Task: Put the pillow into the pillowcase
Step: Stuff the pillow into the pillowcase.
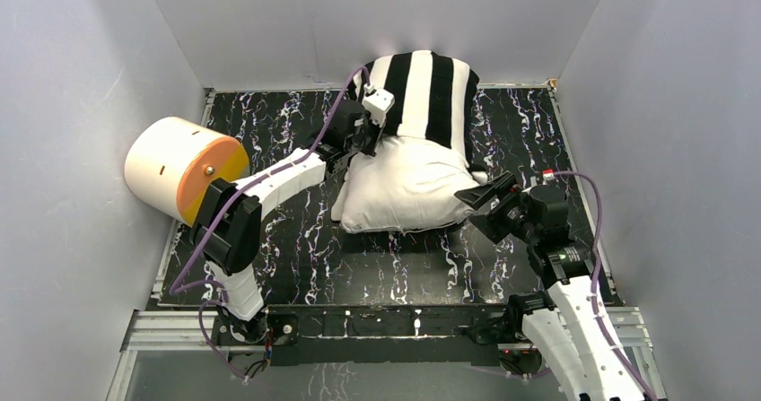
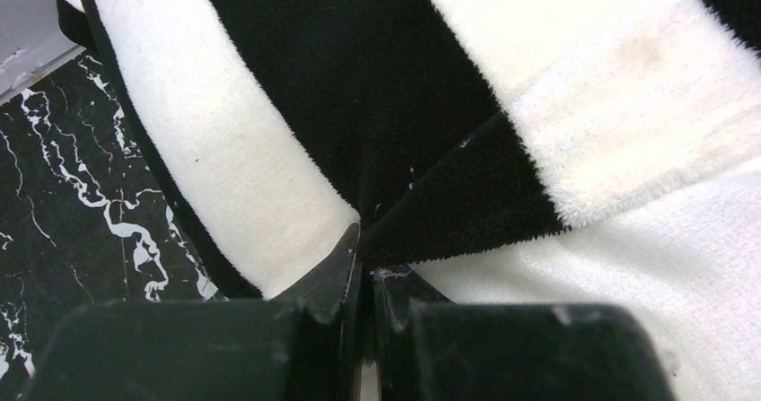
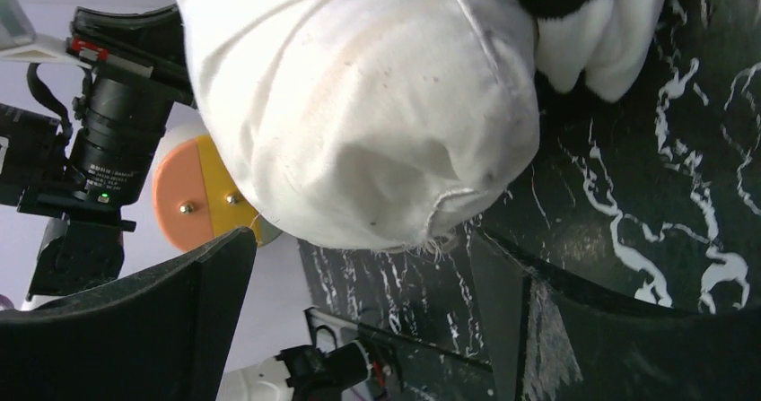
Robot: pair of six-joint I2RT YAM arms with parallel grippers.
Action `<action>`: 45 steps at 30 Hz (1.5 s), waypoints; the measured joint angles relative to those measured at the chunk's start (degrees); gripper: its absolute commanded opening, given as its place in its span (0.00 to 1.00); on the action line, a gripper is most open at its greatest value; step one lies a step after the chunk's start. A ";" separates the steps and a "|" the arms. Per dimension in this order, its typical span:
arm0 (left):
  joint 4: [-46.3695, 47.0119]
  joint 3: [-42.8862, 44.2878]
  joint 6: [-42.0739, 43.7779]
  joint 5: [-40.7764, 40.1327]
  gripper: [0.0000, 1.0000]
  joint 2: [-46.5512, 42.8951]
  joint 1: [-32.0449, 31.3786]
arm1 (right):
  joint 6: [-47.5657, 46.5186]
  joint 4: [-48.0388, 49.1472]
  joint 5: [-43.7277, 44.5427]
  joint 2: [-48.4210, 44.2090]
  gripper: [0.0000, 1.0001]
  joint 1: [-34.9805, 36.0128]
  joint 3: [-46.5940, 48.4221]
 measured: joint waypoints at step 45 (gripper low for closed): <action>-14.82 -12.33 -4.50 8.55 0.69 -19.65 -11.56 | -4.22 58.86 28.59 30.34 0.80 17.00 -10.62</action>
